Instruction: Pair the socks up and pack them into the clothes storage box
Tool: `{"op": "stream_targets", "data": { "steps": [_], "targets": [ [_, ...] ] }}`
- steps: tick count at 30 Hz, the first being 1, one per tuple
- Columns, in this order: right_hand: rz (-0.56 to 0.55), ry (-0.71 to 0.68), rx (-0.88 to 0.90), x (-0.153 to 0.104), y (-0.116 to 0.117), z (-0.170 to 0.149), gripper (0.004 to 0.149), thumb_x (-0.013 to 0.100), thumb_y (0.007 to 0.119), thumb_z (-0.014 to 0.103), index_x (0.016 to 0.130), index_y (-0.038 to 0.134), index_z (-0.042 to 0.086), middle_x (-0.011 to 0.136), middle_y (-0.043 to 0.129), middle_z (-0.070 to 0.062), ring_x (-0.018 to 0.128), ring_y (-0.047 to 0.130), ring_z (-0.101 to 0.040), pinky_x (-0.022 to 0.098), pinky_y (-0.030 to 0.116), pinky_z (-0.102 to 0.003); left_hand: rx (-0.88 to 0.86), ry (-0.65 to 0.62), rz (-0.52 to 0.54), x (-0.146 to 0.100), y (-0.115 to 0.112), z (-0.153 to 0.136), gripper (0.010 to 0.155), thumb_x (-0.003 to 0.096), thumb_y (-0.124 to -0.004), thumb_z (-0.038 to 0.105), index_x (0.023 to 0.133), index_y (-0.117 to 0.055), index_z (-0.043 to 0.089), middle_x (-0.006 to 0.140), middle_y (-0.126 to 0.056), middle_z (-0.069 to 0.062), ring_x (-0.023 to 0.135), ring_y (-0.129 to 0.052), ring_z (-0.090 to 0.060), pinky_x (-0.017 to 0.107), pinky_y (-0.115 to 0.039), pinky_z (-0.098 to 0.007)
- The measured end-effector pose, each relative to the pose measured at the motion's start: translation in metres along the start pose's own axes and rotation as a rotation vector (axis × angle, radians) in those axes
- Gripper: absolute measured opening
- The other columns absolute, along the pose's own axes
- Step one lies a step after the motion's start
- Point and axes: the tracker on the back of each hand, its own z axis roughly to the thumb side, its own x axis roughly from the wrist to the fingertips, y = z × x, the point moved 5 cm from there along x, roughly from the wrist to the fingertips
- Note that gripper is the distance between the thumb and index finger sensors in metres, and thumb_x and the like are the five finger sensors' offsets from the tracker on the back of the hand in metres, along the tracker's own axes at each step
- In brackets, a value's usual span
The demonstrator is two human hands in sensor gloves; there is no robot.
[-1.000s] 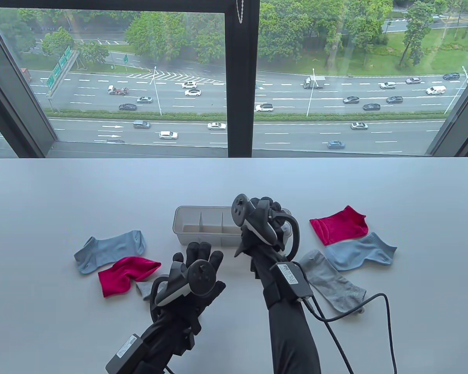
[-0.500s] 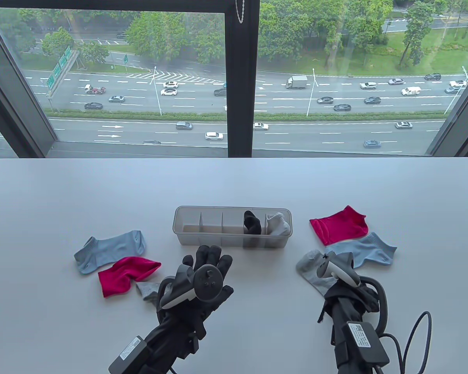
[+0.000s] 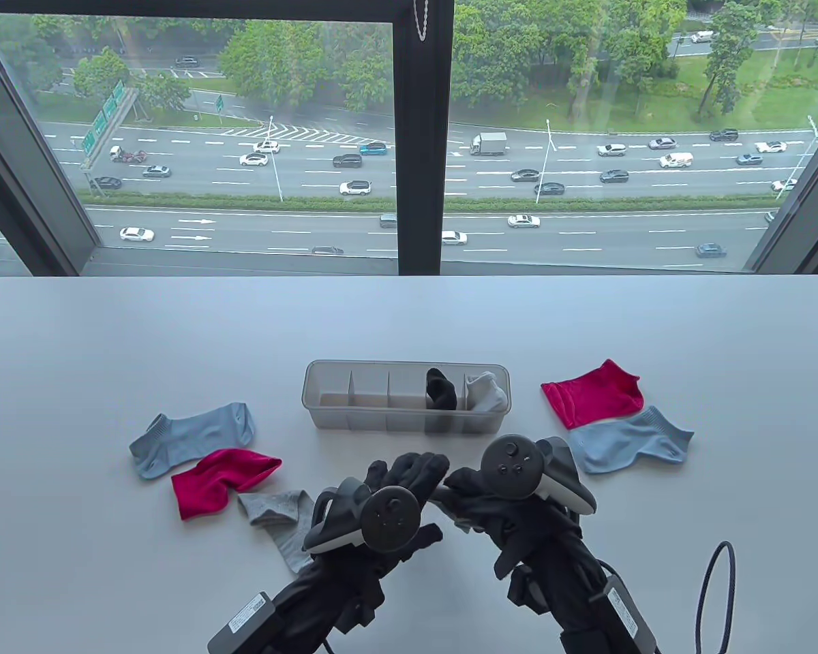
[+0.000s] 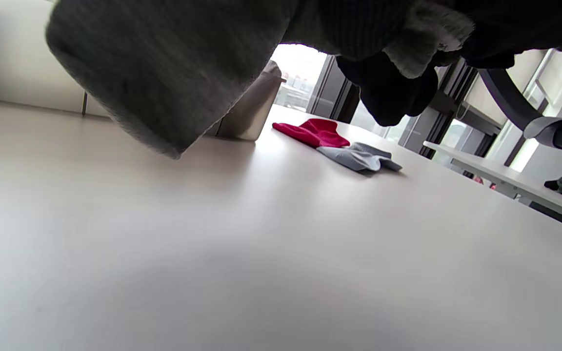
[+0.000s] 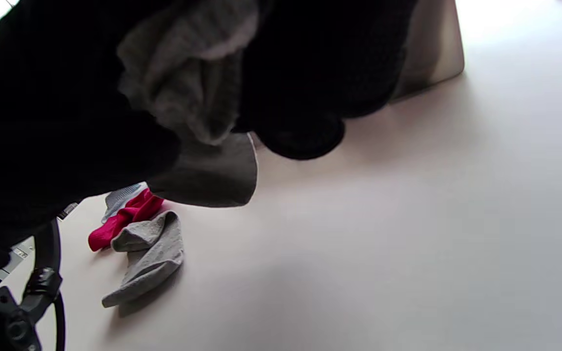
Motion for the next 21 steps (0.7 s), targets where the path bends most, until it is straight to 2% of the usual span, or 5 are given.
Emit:
{"op": "stream_targets", "data": {
  "steps": [6,11,14,17,21],
  "targets": [
    [-0.099,-0.122,0.249,-0.020,-0.008,-0.019,0.086,0.055,0.058,0.059,0.116,0.029,0.006,0.116,0.046,-0.031,0.103,0.048,-0.057,0.071,0.052,-0.068,-0.147,0.115,0.224,-0.011,0.028,-0.023,0.039,0.0586,-0.068,0.030,0.090,-0.073,0.008,0.056,-0.094,-0.013,0.029,-0.099,-0.020,0.045,-0.085,-0.051],
    [0.014,-0.133,0.297,-0.011,0.011,-0.014,0.099,0.054,0.068,0.059,0.111,-0.005,0.022,0.118,-0.001,-0.028,0.105,0.011,-0.060,0.074,0.030,-0.074,-0.307,0.058,0.228,-0.013,0.025,-0.027,0.041,0.0594,-0.063,0.038,0.081,-0.085,0.011,0.057,-0.103,-0.013,0.038,-0.107,-0.030,0.051,-0.084,-0.055],
    [-0.304,-0.039,0.307,-0.014,-0.004,-0.029,0.042,0.060,0.072,0.037,0.099,0.064,0.022,0.101,0.082,-0.012,0.091,0.086,-0.037,0.070,0.073,-0.054,-0.449,0.114,0.189,-0.013,0.022,-0.034,0.043,0.0608,-0.061,0.037,0.086,-0.083,0.009,0.075,-0.100,-0.019,0.061,-0.101,-0.041,0.060,-0.073,-0.063],
    [-0.362,-0.077,0.350,-0.021,-0.015,-0.033,0.042,0.059,0.076,0.032,0.097,0.065,0.018,0.084,0.089,-0.008,0.074,0.095,-0.026,0.064,0.078,-0.049,-0.495,0.164,0.137,-0.013,0.021,-0.046,0.046,0.0613,-0.060,0.036,0.091,-0.080,0.008,0.083,-0.097,-0.021,0.071,-0.095,-0.046,0.064,-0.067,-0.067],
    [-0.308,-0.132,0.105,-0.021,-0.016,-0.012,0.042,0.058,0.077,0.036,0.095,0.069,0.019,0.077,0.093,-0.004,0.068,0.098,-0.021,0.062,0.080,-0.046,-0.534,0.014,-0.059,-0.006,0.012,-0.030,0.075,0.0569,-0.070,0.045,0.116,-0.031,0.021,0.122,-0.036,-0.020,0.112,-0.042,-0.050,0.074,-0.037,-0.075]
  ]
}}
